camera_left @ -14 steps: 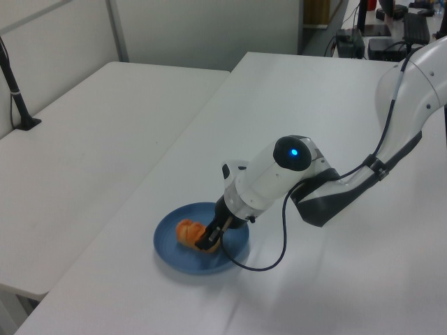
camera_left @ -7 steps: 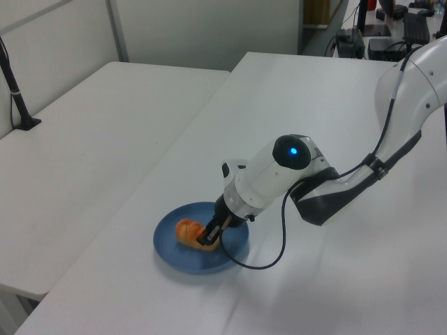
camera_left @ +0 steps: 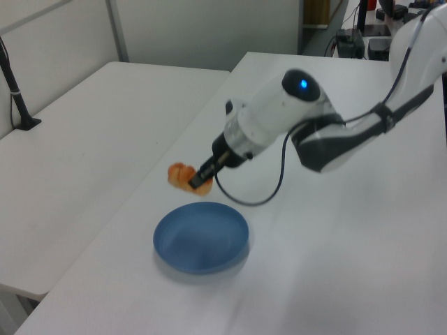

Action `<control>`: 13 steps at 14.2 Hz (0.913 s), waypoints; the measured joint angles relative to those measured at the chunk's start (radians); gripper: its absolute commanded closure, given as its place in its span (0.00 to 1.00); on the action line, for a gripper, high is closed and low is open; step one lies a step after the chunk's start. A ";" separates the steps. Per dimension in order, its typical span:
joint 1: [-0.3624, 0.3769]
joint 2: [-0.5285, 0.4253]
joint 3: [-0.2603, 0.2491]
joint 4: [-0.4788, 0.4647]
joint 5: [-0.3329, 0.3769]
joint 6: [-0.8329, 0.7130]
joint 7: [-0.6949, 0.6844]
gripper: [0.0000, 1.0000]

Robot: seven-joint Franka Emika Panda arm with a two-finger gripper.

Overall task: Put the bread on the table
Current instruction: 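Lift the bread roll off the blue plate, then carry the bread roll away from the plate across the table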

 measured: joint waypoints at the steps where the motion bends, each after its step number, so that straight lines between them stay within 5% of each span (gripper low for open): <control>1: -0.026 -0.028 0.005 -0.018 0.000 0.000 -0.002 0.69; 4: -0.140 -0.112 0.016 -0.072 0.056 0.000 -0.079 0.67; 8: -0.322 -0.173 0.014 -0.081 0.361 0.000 -0.445 0.67; 13: -0.480 -0.191 -0.020 -0.084 0.465 -0.001 -0.698 0.67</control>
